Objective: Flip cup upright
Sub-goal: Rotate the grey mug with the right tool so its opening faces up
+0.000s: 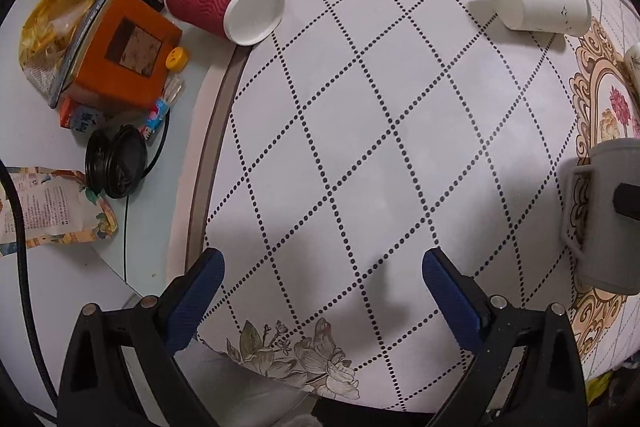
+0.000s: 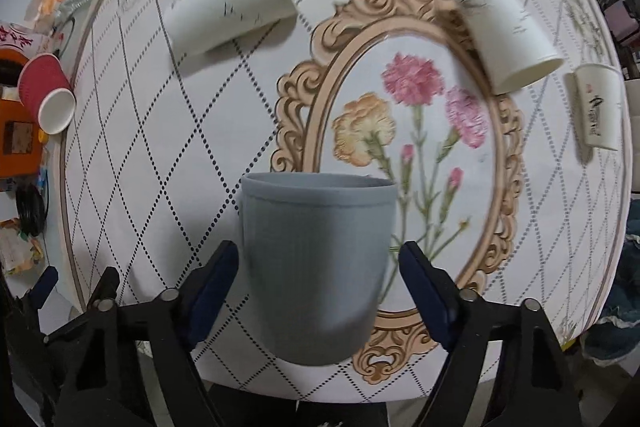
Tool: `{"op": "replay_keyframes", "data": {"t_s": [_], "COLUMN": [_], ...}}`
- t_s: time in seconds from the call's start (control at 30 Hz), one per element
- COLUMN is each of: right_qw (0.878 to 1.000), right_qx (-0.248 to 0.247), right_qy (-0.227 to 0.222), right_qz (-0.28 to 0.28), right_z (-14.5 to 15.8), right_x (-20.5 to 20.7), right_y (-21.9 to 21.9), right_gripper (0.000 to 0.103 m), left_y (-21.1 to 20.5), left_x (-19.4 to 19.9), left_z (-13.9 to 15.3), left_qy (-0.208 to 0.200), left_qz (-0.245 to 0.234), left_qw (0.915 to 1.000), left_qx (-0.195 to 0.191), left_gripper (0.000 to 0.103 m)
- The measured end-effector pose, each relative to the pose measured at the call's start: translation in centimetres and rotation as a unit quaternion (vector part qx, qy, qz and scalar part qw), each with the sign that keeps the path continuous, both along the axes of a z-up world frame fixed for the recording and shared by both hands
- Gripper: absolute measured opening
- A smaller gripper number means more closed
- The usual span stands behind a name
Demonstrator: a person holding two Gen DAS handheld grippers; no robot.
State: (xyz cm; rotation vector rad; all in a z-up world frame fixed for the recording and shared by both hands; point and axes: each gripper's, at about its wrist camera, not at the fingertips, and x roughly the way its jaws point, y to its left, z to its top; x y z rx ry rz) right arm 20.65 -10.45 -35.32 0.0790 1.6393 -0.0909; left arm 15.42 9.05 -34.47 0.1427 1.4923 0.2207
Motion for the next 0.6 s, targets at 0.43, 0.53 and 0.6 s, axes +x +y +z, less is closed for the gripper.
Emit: {"op": "replay_keyframes", "data": {"t_s": [0.43,0.53,0.6], "right_qw": [1.0,1.0,1.0], "right_qx": [0.0,0.005,0.006], "right_qy": [0.003,-0.014,-0.028], "right_qz": [-0.002,-0.007,-0.006], "right_z": [-0.6,-0.1,0.3], "right_x": [0.8,-0.2,-0.8], "right_y": [0.9,0.1,-0.1], "right_gripper": [0.081,0.08,0.08], "left_y": [-0.8,-1.1,-1.3], "left_x": [0.2,0.2,0.3], "left_z": [0.2,0.5,0.6], "left_qy": [0.006,0.006,0.007], "left_qz": [-0.022,-0.025,-0.028], "left_qw": [0.9997,0.9996,0.9996], "left_qx": [-0.003,-0.007,-0.008], "left_gripper": [0.101,0.101,0.101]}}
